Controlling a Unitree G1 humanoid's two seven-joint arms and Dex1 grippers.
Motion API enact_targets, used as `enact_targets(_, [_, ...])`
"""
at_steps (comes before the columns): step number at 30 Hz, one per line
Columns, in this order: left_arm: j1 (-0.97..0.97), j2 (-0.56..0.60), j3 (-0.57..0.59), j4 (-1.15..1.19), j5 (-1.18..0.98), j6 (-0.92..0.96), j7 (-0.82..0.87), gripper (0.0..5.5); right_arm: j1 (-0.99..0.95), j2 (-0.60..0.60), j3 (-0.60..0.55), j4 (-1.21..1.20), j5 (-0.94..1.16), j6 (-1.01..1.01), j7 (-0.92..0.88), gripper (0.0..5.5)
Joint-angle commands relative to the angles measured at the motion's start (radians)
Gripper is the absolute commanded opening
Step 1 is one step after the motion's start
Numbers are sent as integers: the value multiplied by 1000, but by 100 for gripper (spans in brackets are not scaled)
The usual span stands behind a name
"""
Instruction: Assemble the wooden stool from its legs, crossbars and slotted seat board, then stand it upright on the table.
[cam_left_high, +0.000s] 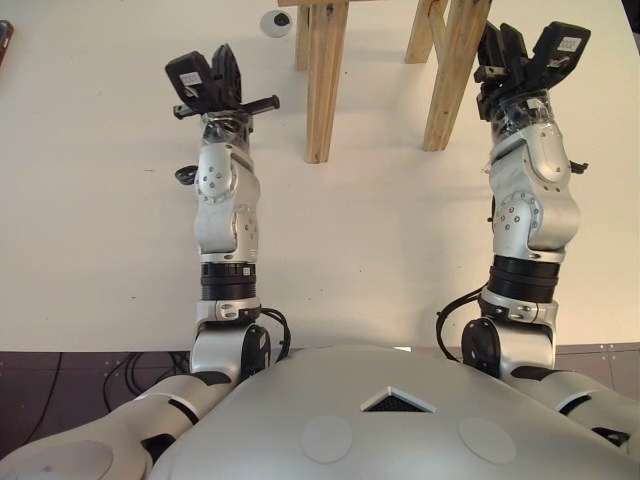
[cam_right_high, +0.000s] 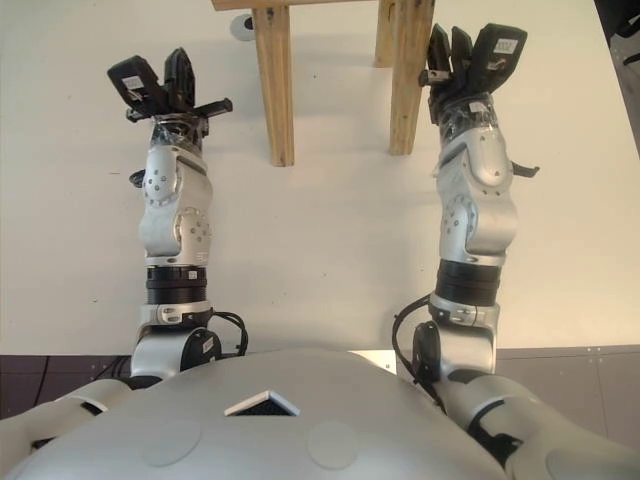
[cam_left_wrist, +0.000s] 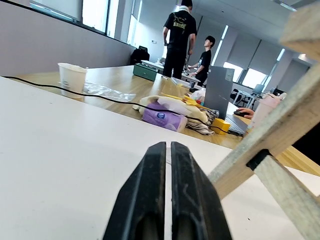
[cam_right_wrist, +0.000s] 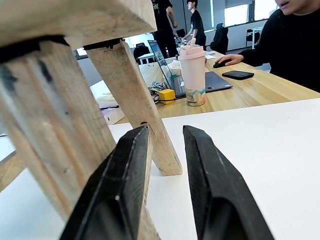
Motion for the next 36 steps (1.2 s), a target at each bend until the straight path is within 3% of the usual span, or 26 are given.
enact_targets(1, [6,-30,-23,-5,7,-5,-4,12,1,-14,4,-5,-2,7,8,127])
enact_targets(13, [78,-2,3,-68,-5,25,7,12,63,-32,54,-99,4,44,33,127])
enact_targets(25, [68,29,-26,-93,-3,99,-55,12,115,-22,13,-73,-29,-23,-15,127])
enact_targets(36, [120,63,-9,-177,-11,198,-81,12,215,16,-53,-89,-77,-49,-167,127])
